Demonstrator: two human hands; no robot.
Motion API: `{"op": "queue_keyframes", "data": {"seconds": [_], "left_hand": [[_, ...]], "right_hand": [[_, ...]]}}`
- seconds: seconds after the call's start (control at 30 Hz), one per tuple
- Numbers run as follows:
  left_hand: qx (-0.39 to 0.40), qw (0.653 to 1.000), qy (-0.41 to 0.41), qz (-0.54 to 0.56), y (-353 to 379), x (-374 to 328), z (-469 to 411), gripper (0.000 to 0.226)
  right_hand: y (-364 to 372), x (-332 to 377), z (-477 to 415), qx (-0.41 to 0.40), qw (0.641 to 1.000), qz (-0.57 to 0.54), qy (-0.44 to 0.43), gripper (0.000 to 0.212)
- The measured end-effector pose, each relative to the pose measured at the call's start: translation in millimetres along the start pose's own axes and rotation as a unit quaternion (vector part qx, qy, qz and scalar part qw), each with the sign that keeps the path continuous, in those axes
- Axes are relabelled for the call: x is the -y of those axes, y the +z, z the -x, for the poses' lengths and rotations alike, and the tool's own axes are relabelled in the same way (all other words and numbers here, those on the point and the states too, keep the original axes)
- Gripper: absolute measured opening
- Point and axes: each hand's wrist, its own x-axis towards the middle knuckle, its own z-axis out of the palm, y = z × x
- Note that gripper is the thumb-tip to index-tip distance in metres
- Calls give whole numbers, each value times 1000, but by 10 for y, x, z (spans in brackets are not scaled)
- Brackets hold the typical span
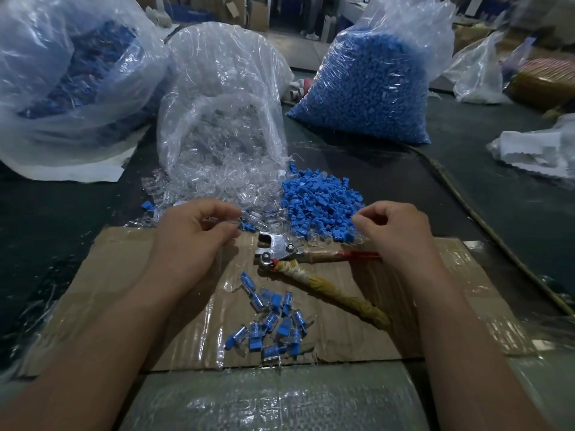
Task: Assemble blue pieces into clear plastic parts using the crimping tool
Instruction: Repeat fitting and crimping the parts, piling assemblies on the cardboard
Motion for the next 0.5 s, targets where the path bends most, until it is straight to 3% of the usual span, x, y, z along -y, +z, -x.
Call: {"op": "queue_keyframes", "data": {"seconds": [0.17,0.33,0.5], "left_hand": [[22,998,0,52,9,-33,28,22],[30,995,-19,92,3,-26,26,30],[12,995,-25,92,11,-23,24,34]], "right_hand": [[84,-21,-47,71,994,78,7,7],[117,1,-65,99,989,112,13,4],[149,33,-66,103,987,124,8,20]]}}
